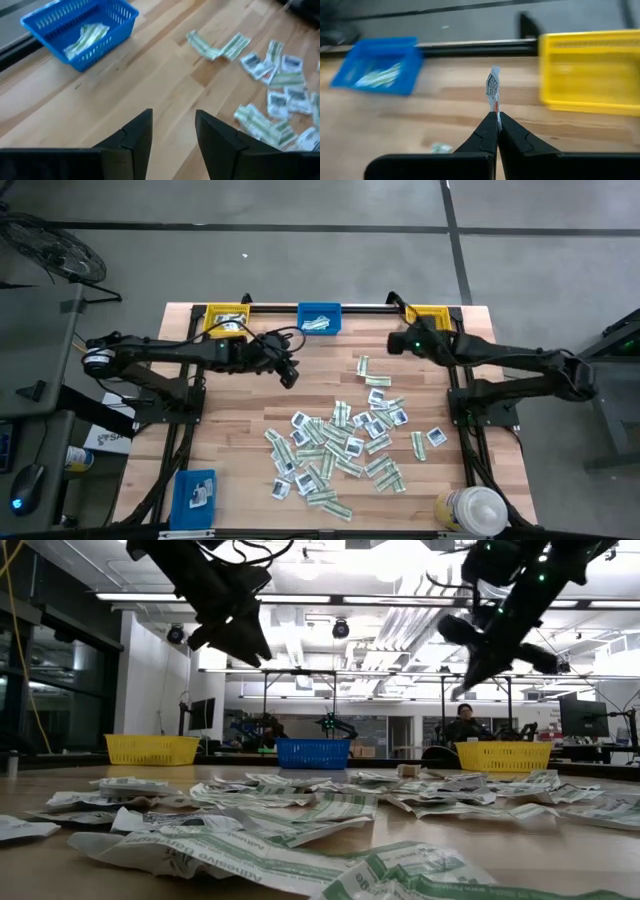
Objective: Pick & Place First Aid Supplies
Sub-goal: Put the orange ointment pack into the right yellow bin
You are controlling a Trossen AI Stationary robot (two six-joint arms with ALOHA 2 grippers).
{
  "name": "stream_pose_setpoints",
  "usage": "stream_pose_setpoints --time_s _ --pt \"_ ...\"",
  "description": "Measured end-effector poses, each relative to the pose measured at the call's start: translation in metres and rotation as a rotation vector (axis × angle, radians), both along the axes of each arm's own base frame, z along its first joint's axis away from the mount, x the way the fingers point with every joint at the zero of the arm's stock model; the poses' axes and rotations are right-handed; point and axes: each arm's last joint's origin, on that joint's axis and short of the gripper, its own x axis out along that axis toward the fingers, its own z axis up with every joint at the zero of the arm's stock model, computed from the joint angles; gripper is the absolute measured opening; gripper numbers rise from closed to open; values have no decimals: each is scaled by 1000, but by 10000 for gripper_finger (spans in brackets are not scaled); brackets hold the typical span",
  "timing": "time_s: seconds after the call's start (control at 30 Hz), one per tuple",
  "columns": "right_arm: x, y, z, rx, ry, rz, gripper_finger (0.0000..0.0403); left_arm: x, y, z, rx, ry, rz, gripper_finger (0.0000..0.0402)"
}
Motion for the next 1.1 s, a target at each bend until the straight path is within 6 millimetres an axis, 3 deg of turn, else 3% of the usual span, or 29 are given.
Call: stream_pose_setpoints --time_s 0.17,0.5,0.83,1.1 --pt "-13 -17 -7 42 18 -150 0 -3 0 -1 -3 27 -1 149" --pt "-25 -49 -26 105 37 -369 0 -20 -3 17 72 9 -63 149" --pt "-23 -79 -46 140 16 -453 0 -51 -7 41 127 -22 -127 149" --pt "-25 -91 -54 171 -1 -468 4 -78 -11 52 128 -41 -130 149"
